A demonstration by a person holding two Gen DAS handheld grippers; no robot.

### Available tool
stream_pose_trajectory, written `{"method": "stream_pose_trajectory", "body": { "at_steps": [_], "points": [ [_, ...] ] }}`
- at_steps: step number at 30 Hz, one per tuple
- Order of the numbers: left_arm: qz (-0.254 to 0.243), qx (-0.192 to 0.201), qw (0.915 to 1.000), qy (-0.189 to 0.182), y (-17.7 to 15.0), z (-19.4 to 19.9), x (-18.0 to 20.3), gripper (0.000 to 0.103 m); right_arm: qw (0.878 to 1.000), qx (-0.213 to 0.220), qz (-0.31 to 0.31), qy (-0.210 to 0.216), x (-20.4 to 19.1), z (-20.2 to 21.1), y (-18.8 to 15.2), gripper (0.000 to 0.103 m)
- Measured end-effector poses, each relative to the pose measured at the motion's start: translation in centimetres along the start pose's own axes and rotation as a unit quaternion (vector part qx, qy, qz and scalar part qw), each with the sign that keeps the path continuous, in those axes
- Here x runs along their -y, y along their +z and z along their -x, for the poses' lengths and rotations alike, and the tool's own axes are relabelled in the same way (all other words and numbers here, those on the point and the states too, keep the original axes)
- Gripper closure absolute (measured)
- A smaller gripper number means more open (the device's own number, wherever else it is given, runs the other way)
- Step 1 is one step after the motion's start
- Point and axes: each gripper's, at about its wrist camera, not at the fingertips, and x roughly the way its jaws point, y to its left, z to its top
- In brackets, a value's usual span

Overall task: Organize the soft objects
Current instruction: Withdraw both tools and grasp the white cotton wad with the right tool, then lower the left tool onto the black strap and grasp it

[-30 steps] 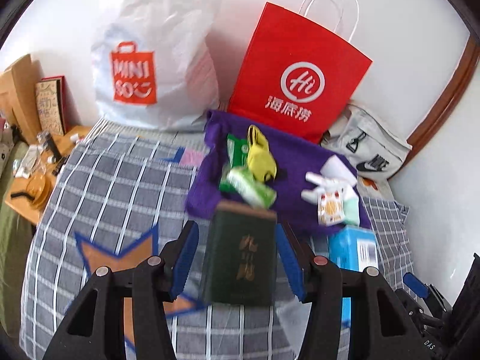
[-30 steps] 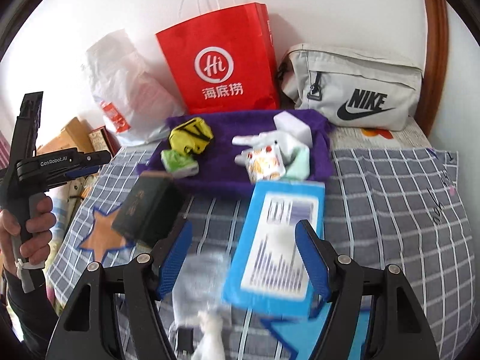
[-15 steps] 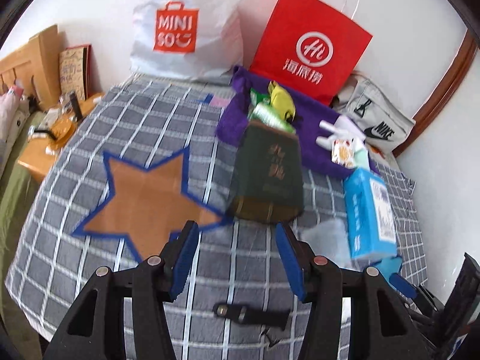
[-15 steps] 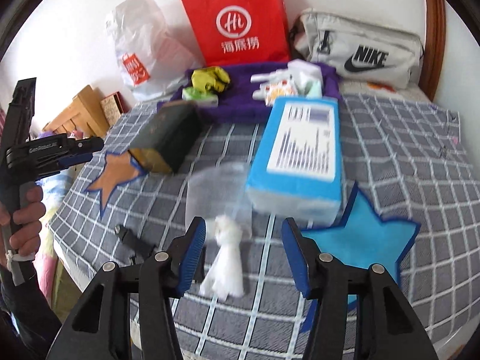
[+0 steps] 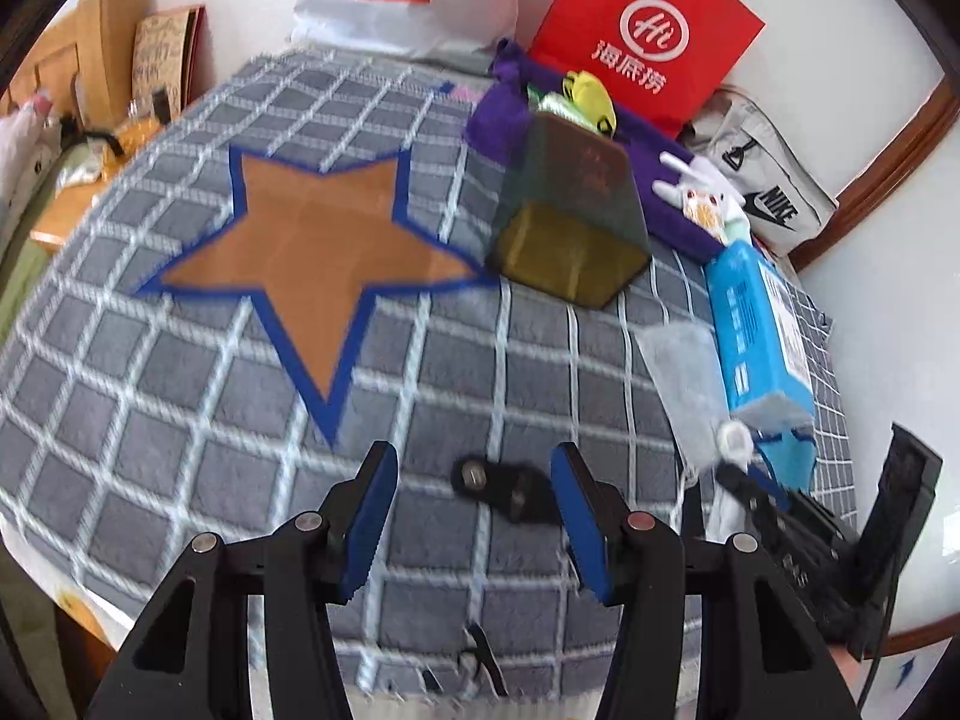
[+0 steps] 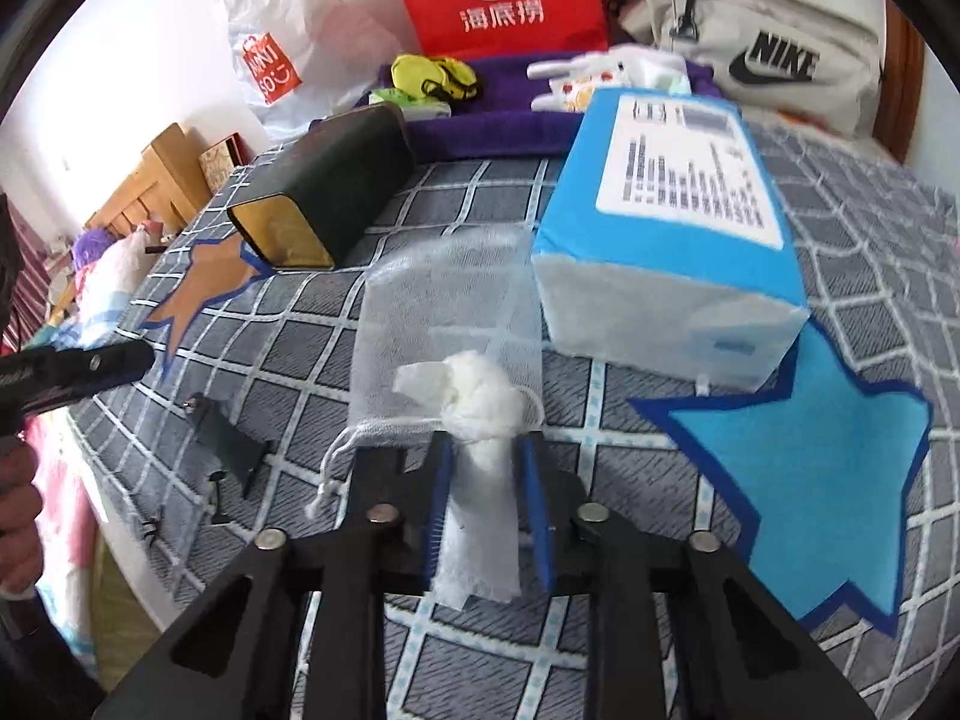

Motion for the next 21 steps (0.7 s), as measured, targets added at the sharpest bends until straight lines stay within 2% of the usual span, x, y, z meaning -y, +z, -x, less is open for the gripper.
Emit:
{"method": "stream_pose_trajectory", "body": {
  "at_steps": [6, 8, 17, 21],
  "points": [
    [-0.009, -0.038, 0.9992, -0.009, -2.9, -1.9, 1.6, 0.052, 1.000, 0.009, -0.022, 0.012, 1.4, 0.7, -0.3, 0.090],
    [-0.012, -0.031, 0.9994, -0.004, -3.4, -2.0, 1.9, 0.052, 1.000, 0.016, -0.024, 0.006, 1.9, 1.5, -0.6, 0.090],
    [-0.011, -0.028, 0.9996, -0.001, -2.2, -3.1, 3.5, 0.052, 0.998, 0.039, -0.048, 0.001, 4.8, 4.2, -2.1, 0.090],
    [-0.018, -0.021, 0.9996, 0.011, -1.5, -3.9, 4.7, 0.050, 0.997, 0.044, -0.058, 0.008, 5.7, 4.6, -2.6, 0.090]
  ]
}}
